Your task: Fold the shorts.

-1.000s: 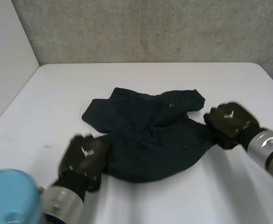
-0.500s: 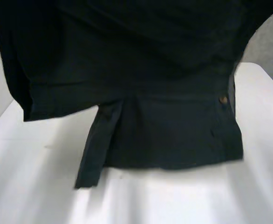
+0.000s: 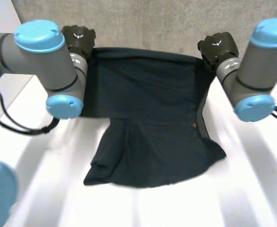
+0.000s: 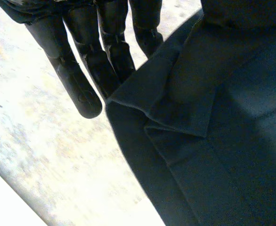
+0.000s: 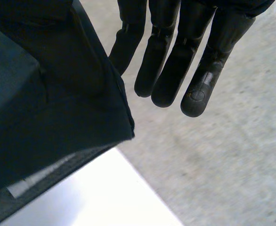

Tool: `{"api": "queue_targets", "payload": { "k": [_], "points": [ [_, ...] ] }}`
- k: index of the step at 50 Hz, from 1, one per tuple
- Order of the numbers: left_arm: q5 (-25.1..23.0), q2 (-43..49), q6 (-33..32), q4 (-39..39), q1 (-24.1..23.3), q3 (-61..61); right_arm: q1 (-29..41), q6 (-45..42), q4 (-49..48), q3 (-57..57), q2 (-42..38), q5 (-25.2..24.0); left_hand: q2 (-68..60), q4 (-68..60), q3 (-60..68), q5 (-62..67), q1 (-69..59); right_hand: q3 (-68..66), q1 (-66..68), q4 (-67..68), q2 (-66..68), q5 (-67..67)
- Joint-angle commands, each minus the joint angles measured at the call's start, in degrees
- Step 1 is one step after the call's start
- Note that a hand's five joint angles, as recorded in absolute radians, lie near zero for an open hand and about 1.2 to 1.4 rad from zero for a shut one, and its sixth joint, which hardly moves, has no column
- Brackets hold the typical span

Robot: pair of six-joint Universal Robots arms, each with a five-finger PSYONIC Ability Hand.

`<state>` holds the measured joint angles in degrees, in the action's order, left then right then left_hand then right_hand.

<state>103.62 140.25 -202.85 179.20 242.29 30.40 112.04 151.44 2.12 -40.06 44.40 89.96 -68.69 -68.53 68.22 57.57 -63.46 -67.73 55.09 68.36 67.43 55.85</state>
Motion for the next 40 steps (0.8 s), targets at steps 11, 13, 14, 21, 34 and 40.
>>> {"api": "queue_targets", "payload": {
  "k": [11, 13, 14, 21, 34, 40],
  "points": [
    [-5.28, 14.27, -0.09, 3.71, -1.11, -18.02, 2.92, -5.1, -2.05, 4.12, -7.23, 1.0, 58.69, 58.53, -58.22, -57.57, 53.46, 57.73, -45.09, -58.36, -57.43, -55.85],
    [-3.36, 10.33, 0.18, 1.17, -1.11, -13.73, 2.57, -5.01, 1.73, 0.61, -3.28, 0.74, 58.69, 58.53, -58.22, -57.57, 53.46, 57.73, -45.09, -58.36, -57.43, -55.85],
    [-2.65, 8.83, 0.26, -0.06, -1.11, -11.87, 2.48, -4.93, 2.79, -0.97, -1.79, 0.65, 58.69, 58.53, -58.22, -57.57, 53.46, 57.73, -45.09, -58.36, -57.43, -55.85],
    [-0.7, -7.51, 2.19, -10.7, -1.9, 14.03, 1.34, -5.1, 10.18, -18.72, 10.17, -8.03, 57.47, 57.31, -57.0, -56.35, 52.24, 57.73, -45.09, -58.36, -57.43, -55.85],
    [-4.75, -31.62, 15.82, -8.96, -10.16, 61.87, -6.75, -13.71, 3.86, -42.47, 14.58, -21.67, 40.98, 40.82, -40.51, -39.86, 35.75, 41.33, -28.69, -41.96, -41.03, -39.45],
    [-4.57, -31.27, 16.09, -1.07, -10.96, 69.87, -7.36, -14.68, -4.75, -44.14, 10.36, -21.58, 41.15, 40.99, -40.68, -40.03, 35.92, 32.75, -20.11, -33.38, -32.45, -30.87]
  ]
}}
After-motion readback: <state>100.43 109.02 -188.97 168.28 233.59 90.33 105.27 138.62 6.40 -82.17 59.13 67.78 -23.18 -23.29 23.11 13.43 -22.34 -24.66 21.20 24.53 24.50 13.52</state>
